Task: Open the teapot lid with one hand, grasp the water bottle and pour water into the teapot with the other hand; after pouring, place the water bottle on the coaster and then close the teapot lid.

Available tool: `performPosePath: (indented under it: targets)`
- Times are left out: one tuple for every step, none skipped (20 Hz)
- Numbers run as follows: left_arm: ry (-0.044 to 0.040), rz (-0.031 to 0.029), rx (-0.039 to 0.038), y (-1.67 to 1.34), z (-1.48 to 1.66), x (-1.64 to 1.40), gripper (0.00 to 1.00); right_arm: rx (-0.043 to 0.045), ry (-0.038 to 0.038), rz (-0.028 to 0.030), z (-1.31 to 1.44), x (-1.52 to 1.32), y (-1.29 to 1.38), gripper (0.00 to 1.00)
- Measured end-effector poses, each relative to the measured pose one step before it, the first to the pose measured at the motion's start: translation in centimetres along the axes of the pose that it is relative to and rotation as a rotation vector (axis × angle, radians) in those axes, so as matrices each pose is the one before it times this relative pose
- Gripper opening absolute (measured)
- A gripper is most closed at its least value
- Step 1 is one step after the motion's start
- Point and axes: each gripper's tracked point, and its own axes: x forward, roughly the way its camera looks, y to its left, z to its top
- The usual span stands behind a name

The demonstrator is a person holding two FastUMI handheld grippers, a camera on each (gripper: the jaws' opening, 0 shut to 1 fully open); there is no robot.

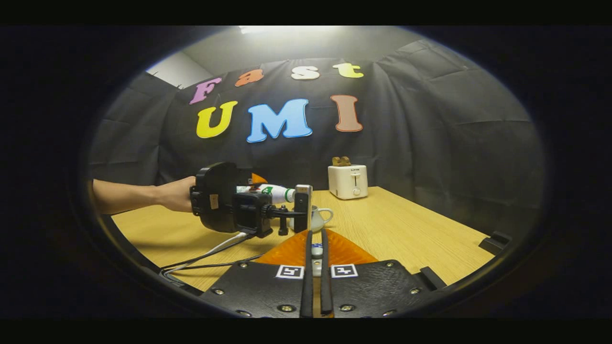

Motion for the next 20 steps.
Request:
performPosePath:
  targets:
    - [-0.00109, 0.00100, 0.00752, 0.119, 0.011, 0.007, 0.84, 0.00197, -0.00342, -0.00212, 0.112, -0.033, -0.078, 0.22]
    - [0.00030, 0.00034, 0.01500, 0.034, 0.095, 0.029, 0.79, 0.00021, -0.00207, -0.00155, -0.006, -0.072, -0.090, 0.23]
    - [0.00028, 0.00260, 0.01587, 0.152, 0.044, 0.003, 0.79, 0.00003, -0.00051, -0.00164, 0.027, 0.039, -0.073, 0.23]
    - [-0.00010, -0.00027, 0.01823, -0.058, 0.074, 0.052, 0.79, 0.00032, 0.00144, -0.00026, 0.012, 0.089, -0.079, 0.23]
    - [0.00107, -0.00111, 0.01265, -0.124, 0.015, 0.145, 0.79, 0.00154, 0.00009, -0.00044, -0.058, 0.012, -0.024, 0.23]
    - [0.00183, -0.00088, 0.00910, -0.209, -0.003, 0.163, 0.79, 0.00140, -0.00002, -0.00054, -0.025, 0.021, -0.027, 0.23]
    - [-0.00061, 0.00080, 0.00428, -0.059, -0.102, 0.038, 0.79, 0.00162, 0.00148, -0.00338, -0.034, -0.034, -0.142, 0.23]
    - [-0.00046, 0.00169, 0.00538, -0.006, 0.020, 0.006, 0.79, 0.00176, 0.00084, -0.00150, -0.072, 0.033, -0.081, 0.23]
    - [-0.00114, 0.00210, 0.00527, 0.210, 0.079, -0.085, 0.79, 0.00168, 0.00072, -0.00184, -0.067, -0.027, -0.115, 0.23]
    - [-0.00214, 0.00083, 0.00555, 0.022, 0.106, 0.039, 0.84, 0.00061, 0.00243, -0.00145, -0.055, 0.060, -0.075, 0.23]
    - [-0.00080, 0.00059, 0.00648, 0.012, -0.031, 0.007, 0.84, 0.00241, 0.00160, -0.00128, -0.135, 0.013, -0.065, 0.06]
    - [-0.00088, 0.00059, 0.00822, 0.007, 0.106, 0.098, 0.84, 0.00230, 0.00227, -0.00205, -0.083, 0.004, -0.101, 0.06]
    - [-0.00142, 0.00270, 0.00813, 0.092, 0.012, 0.060, 0.84, 0.00080, 0.00239, -0.00298, -0.093, 0.036, -0.112, 0.06]
    - [-0.00144, 0.00077, 0.00639, 0.009, 0.077, 0.044, 0.79, -0.00029, 0.00038, -0.00256, -0.054, -0.017, -0.054, 0.06]
    - [0.00026, 0.00135, 0.00672, -0.012, -0.067, 0.081, 0.79, -0.00048, -0.00014, -0.00251, 0.020, 0.022, -0.089, 0.23]
    - [-0.00183, 0.00271, 0.00657, 0.088, 0.001, 0.040, 0.79, 0.00079, -0.00004, -0.00151, -0.006, 0.007, -0.051, 0.23]
    - [-0.00171, 0.00317, 0.00458, 0.273, 0.142, -0.048, 0.79, 0.00086, -0.00009, -0.00025, 0.055, -0.026, 0.038, 0.23]
    - [-0.00048, 0.00234, 0.00551, 0.142, 0.020, 0.012, 0.79, -0.00006, -0.00105, -0.00006, 0.018, 0.000, -0.043, 0.06]
    - [0.00031, 0.00319, 0.00432, 0.182, -0.115, -0.064, 0.79, -0.00143, -0.00037, 0.00120, -0.015, -0.027, 0.035, 0.06]
    - [0.00138, 0.00524, 0.00620, 0.093, -0.088, 0.019, 0.79, -0.00081, 0.00110, 0.00095, -0.039, 0.014, 0.040, 0.23]
